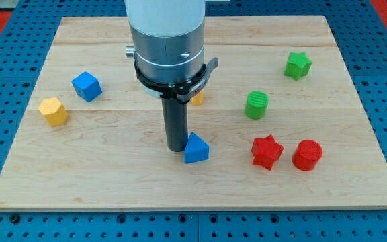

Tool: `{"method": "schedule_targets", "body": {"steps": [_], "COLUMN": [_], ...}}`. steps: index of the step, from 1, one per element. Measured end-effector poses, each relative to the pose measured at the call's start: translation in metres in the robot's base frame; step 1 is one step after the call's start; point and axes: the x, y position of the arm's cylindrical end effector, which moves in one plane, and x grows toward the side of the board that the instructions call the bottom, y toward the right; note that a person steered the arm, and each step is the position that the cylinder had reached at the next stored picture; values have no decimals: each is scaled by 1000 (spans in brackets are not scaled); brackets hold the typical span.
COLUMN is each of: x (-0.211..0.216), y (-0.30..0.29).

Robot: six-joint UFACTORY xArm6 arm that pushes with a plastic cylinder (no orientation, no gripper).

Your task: Push blue cube towards the bottom center

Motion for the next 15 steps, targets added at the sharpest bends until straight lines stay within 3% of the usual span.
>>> {"method": "schedule_targets", "body": {"steps": [2, 5, 7, 9, 11, 12, 15], "x": [2, -48, -132, -188, -181, -141, -106], "y": [0, -1, -43, -90, -178, -178, -168]}}
